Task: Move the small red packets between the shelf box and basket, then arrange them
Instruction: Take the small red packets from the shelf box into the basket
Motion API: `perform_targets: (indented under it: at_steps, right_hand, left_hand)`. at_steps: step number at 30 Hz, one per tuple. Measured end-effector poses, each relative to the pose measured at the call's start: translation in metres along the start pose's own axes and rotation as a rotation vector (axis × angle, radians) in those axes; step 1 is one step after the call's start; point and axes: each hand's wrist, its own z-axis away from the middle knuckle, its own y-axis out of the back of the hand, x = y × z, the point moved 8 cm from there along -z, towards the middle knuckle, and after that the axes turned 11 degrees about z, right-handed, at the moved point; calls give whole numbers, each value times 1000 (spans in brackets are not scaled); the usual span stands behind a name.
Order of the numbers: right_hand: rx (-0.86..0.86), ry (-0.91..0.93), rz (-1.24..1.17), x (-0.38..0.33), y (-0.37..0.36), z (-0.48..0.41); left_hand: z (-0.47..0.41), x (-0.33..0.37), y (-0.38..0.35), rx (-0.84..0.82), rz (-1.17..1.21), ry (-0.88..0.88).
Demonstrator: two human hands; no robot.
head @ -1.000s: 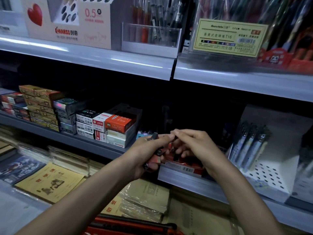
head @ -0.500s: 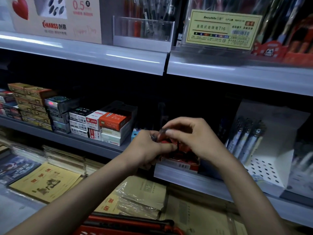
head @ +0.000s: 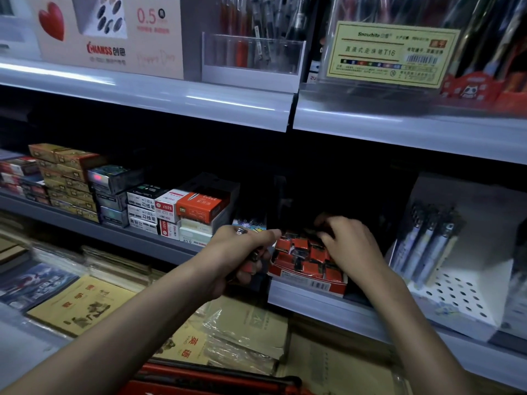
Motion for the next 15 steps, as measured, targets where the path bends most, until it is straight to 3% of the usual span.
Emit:
perform_targets:
  at_steps: [4,6,10,13,15]
  right_hand:
    - [-64,37,128,6,-13,4]
    - [-26,-6,59,10,-7,3]
    - [18,-95,-438,2,19,5]
    - [-226,-17,-796,-25,29,14]
    - [-336,69,-847,-37,32,21]
  left_hand:
    - [2,1,-2,-30,-5,-4]
    - [3,1,-5,-50,-34,-27]
    - [3,2,-17,-76,-115,-102]
    - [3,7,-27,-90,-202,-188]
    - [4,11,-33,-96,-251,-240]
